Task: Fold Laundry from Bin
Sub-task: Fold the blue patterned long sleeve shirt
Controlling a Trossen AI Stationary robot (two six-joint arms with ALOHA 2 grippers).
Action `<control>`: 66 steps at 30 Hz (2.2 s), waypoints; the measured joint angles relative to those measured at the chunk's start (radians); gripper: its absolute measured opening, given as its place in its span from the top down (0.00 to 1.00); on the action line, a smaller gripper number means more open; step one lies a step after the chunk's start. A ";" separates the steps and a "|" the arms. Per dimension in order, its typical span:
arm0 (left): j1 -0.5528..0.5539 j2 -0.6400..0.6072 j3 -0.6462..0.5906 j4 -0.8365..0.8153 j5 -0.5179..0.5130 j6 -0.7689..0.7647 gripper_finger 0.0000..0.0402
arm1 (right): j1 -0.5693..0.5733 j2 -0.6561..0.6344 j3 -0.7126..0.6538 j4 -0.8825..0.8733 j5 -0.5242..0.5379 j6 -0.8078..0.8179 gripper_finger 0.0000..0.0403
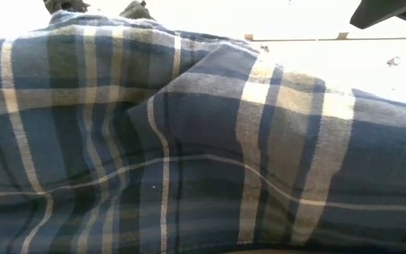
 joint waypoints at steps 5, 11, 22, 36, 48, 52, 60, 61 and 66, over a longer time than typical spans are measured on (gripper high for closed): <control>0.004 0.045 0.029 0.082 0.029 0.061 0.45 | -0.041 0.000 0.000 -0.019 0.004 -0.002 0.44; -0.008 0.105 0.056 0.093 0.044 0.077 0.66 | -0.079 0.000 0.003 -0.018 -0.018 -0.040 0.44; -0.146 0.141 0.270 0.153 0.010 0.223 1.00 | -0.085 -0.011 0.003 -0.041 -0.027 -0.065 0.44; -0.467 0.624 0.947 -0.223 0.082 0.302 1.00 | -0.131 -0.223 0.022 -0.193 0.055 -0.209 0.44; -0.545 0.751 1.490 -1.249 -0.048 0.273 0.66 | -0.167 -0.187 0.010 -0.178 0.046 -0.255 0.44; -0.637 0.616 1.291 -1.360 -0.065 0.074 0.46 | -0.174 -0.142 0.008 -0.155 0.038 -0.246 0.44; -0.725 0.361 0.704 -0.949 -0.141 -0.369 0.41 | -0.308 -0.057 0.008 0.021 -0.004 -0.247 0.44; -0.725 0.340 0.627 -0.877 -0.148 -0.419 0.43 | -0.335 -0.042 0.008 0.019 -0.023 -0.241 0.44; -0.716 0.310 0.317 -0.285 -0.166 -0.495 0.55 | -0.462 0.036 0.007 0.059 -0.266 -0.162 0.47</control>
